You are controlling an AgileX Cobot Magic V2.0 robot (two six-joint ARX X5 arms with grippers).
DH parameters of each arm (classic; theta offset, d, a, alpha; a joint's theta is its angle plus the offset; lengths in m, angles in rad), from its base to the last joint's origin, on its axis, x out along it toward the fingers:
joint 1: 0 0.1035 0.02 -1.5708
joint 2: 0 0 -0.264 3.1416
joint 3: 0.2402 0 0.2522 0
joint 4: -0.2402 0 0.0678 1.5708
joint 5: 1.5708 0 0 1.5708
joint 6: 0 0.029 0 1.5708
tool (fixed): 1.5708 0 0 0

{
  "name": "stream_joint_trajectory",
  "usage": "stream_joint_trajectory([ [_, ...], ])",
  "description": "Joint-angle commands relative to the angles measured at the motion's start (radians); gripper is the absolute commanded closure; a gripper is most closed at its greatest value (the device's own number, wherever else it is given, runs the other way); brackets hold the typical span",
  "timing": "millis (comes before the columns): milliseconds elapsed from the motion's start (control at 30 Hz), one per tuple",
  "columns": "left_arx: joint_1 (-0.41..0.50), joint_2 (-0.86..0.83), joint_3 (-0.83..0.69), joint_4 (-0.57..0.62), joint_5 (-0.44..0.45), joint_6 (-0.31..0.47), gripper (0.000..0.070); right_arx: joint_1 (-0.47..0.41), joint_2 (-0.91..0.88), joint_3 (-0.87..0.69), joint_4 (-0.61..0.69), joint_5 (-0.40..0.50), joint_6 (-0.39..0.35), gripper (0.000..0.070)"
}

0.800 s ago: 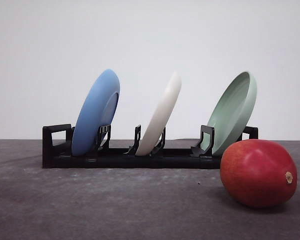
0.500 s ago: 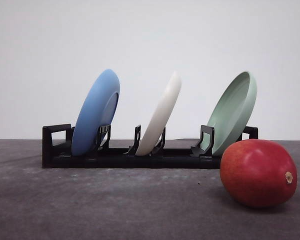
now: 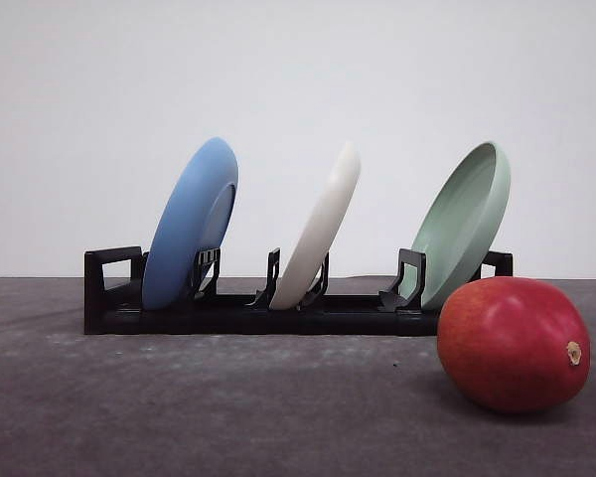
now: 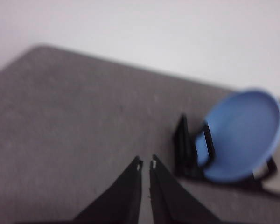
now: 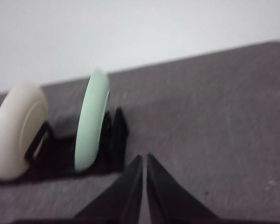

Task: Place pomegranate in white plate

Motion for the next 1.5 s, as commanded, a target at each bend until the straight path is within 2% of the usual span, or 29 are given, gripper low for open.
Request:
stream_joint_trajectory([
  [0, 0.0, 0.042, 0.035, -0.041, 0.03, 0.035, 0.0689, -0.001, 0.036, 0.02, -0.005, -0.034, -0.048, 0.0691],
  [100, -0.002, 0.117, 0.061, -0.078, 0.091, 0.035, 0.0689, -0.001, 0.104, 0.021, -0.006, -0.084, -0.082, 0.0691],
  [267, -0.012, 0.235, 0.063, -0.058, 0.159, 0.037, 0.0689, 0.005, 0.223, 0.021, -0.005, -0.139, -0.148, 0.0691],
  [433, -0.122, 0.318, 0.063, 0.017, 0.153, 0.094, 0.0689, 0.068, 0.285, 0.021, 0.012, -0.122, -0.237, 0.0691],
  [533, -0.207, 0.365, 0.064, 0.07, 0.148, 0.131, 0.0689, 0.136, 0.301, 0.021, 0.044, -0.103, -0.265, 0.0691],
  [600, -0.258, 0.397, 0.064, 0.103, 0.148, 0.162, 0.0689, 0.181, 0.307, 0.021, 0.064, -0.101, -0.281, 0.0691],
  [800, -0.374, 0.468, 0.066, 0.175, 0.141, 0.35, 0.0688, 0.281, 0.314, 0.021, 0.095, -0.105, -0.321, 0.0691],
  [967, -0.447, 0.49, 0.066, 0.191, 0.043, 0.507, 0.0688, 0.299, 0.313, 0.021, 0.108, -0.105, -0.32, 0.0691],
  [1033, -0.467, 0.492, 0.066, 0.19, 0.024, 0.537, 0.0688, 0.299, 0.313, 0.021, 0.107, -0.105, -0.32, 0.069],
  [1133, -0.484, 0.492, 0.066, 0.19, 0.019, 0.539, 0.0682, 0.299, 0.313, 0.021, 0.107, -0.106, -0.32, 0.0689],
  [1200, -0.49, 0.491, 0.066, 0.192, 0.021, 0.535, 0.0629, 0.299, 0.313, 0.021, 0.107, -0.106, -0.321, 0.0663],
  [1300, -0.505, 0.489, 0.066, 0.195, 0.024, 0.522, 0.0374, 0.299, 0.313, 0.021, 0.107, -0.104, -0.32, 0.0445],
  [1367, -0.518, 0.487, 0.066, 0.2, 0.024, 0.521, 0.0326, 0.299, 0.313, 0.021, 0.107, -0.105, -0.32, 0.0358],
  [1467, -0.545, 0.487, 0.066, 0.227, 0.032, 0.511, 0.0326, 0.299, 0.313, 0.021, 0.107, -0.105, -0.319, 0.0352],
])
